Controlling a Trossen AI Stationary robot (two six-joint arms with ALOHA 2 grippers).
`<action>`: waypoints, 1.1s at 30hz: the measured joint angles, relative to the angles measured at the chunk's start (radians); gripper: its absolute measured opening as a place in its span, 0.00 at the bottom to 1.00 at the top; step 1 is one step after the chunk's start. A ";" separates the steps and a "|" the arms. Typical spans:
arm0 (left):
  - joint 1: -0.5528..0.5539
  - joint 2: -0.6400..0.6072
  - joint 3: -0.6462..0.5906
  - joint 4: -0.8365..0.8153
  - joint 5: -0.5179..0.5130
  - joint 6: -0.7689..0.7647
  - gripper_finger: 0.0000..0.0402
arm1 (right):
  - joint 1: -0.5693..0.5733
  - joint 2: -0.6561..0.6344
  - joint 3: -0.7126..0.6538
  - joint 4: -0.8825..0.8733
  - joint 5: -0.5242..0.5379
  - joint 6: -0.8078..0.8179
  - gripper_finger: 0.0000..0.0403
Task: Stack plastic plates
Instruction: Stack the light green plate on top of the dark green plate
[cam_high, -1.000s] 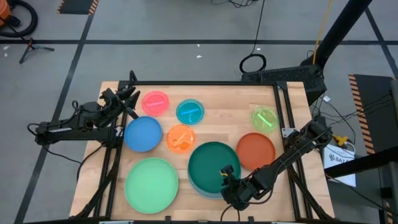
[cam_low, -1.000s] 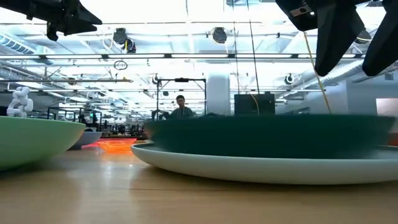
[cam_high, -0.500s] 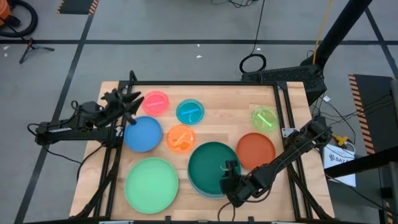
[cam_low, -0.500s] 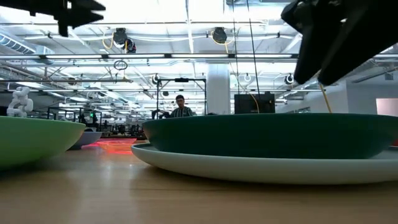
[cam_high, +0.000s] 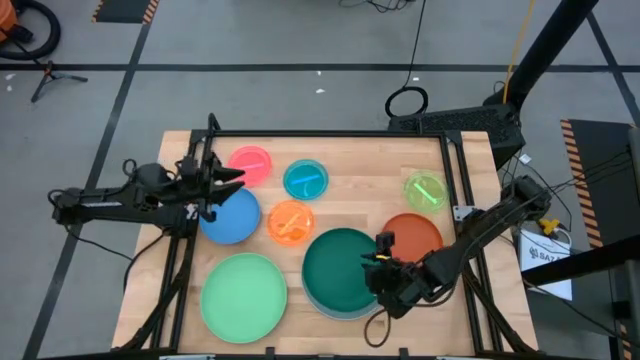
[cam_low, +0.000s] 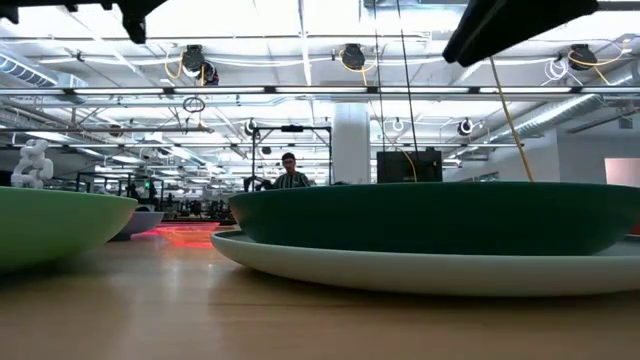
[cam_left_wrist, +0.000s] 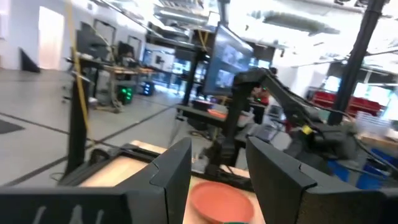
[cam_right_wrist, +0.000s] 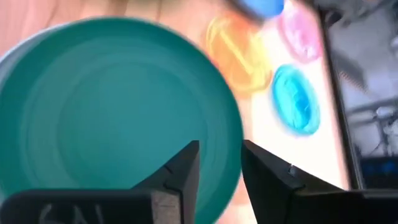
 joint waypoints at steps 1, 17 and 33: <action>-0.012 0.026 0.000 0.030 0.000 0.000 0.40 | -0.001 -0.023 -0.041 0.062 0.002 -0.034 0.26; -0.165 0.377 0.013 0.059 -0.057 -0.186 0.40 | -0.177 -0.587 -0.571 0.882 -0.137 -0.512 0.19; -0.295 0.691 0.378 -1.131 -0.053 -0.277 0.40 | -0.283 -0.740 -0.598 0.852 -0.300 -0.546 0.19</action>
